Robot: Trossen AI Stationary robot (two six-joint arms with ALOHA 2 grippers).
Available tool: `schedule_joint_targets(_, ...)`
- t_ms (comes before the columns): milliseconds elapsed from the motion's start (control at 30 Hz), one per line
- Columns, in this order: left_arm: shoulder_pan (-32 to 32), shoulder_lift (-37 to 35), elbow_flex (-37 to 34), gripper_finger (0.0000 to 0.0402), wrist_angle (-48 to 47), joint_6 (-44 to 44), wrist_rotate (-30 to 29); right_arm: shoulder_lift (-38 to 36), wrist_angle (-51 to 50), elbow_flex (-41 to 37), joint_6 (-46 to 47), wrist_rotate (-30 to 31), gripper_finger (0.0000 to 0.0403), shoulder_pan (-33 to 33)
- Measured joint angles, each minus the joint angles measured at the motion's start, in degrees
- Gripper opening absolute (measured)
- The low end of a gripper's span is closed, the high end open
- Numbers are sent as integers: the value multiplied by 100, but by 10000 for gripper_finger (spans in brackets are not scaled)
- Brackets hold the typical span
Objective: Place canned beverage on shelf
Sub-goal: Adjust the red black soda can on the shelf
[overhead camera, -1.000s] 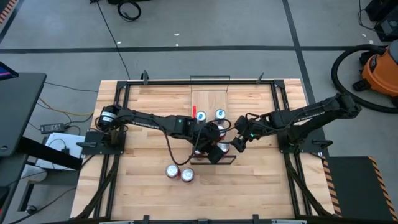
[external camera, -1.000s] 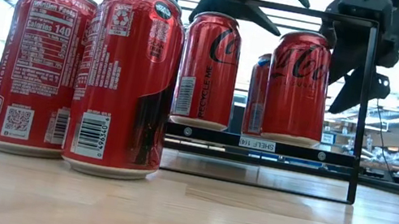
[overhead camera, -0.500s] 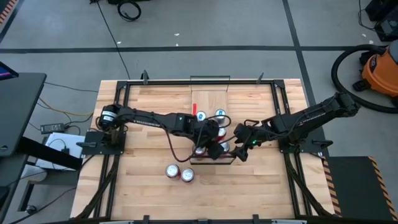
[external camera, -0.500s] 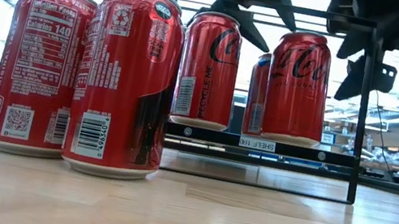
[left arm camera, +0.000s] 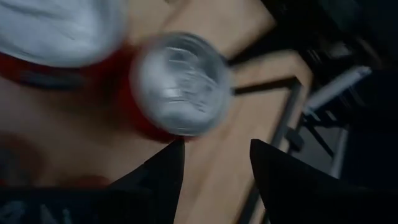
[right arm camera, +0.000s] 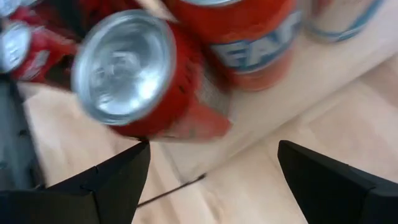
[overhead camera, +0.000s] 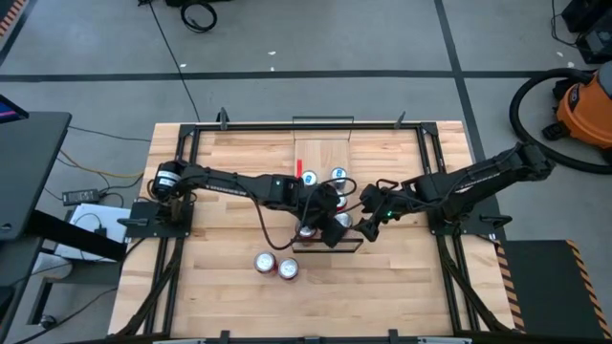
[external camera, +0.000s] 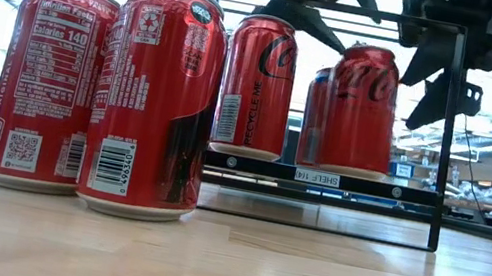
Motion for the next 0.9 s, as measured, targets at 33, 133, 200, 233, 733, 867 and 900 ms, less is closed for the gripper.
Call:
schedule_joint_targets(33,-7,0,0,192,22,0,104,0,-13,0,1,65,363,-26)
schedule_joint_targets(133,-11,0,0,192,11,0,331,-2,-56,0,-24,4,363,-43)
schedule_joint_targets(200,-9,-17,0,192,-40,4,394,-7,-101,0,-24,-105,363,-24)
schedule_joint_targets(233,-9,-26,0,192,-38,9,402,-9,-151,0,-14,-111,363,-11)
schedule_joint_targets(733,-42,-274,9,192,-230,1088,-780,-275,-344,98,-81,74,363,188)
schedule_joint_targets(867,3,-274,9,192,-344,1189,-999,-211,-349,97,-180,80,363,182)
schedule_joint_targets(900,18,-250,9,192,-342,1189,-1004,-207,-345,96,-198,83,363,182)
